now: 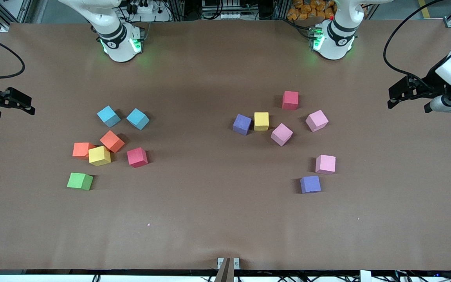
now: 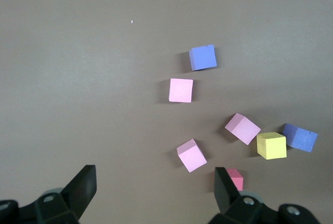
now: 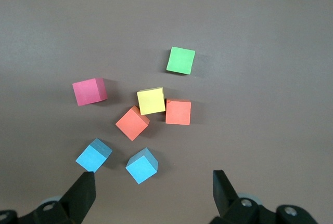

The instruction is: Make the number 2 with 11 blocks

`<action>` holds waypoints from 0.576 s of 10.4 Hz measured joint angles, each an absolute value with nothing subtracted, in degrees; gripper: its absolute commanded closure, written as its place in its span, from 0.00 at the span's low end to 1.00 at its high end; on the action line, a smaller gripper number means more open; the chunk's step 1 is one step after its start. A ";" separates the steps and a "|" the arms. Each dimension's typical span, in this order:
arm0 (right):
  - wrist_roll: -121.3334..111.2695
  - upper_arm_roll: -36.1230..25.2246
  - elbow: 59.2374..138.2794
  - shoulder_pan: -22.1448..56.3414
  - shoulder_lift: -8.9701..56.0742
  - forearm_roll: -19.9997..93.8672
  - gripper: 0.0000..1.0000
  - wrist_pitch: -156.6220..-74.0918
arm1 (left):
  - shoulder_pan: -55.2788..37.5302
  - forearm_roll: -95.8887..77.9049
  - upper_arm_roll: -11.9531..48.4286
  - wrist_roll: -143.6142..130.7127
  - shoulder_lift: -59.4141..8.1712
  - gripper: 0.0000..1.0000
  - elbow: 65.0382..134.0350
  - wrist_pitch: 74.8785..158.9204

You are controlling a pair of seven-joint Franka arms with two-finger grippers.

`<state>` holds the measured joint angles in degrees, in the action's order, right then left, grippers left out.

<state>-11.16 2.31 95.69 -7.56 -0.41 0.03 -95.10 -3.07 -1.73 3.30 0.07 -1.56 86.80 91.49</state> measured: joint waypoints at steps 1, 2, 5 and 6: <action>-11.16 2.62 95.69 -7.79 -0.41 0.03 0.00 -95.08 | -3.10 -1.44 3.30 0.04 -1.56 0.00 86.80 91.53; -11.16 2.78 95.69 -7.80 -0.37 0.03 0.00 -95.06 | -3.16 -1.07 3.31 0.01 -1.56 0.00 86.80 91.56; -11.15 3.52 95.69 -7.72 -0.18 0.05 0.00 -95.06 | -3.27 -0.82 3.55 -0.02 -1.73 0.00 86.86 91.60; -11.15 3.53 95.69 -7.73 -0.13 0.05 0.00 -95.06 | -3.36 -0.82 3.65 -0.23 -2.55 0.00 87.07 91.61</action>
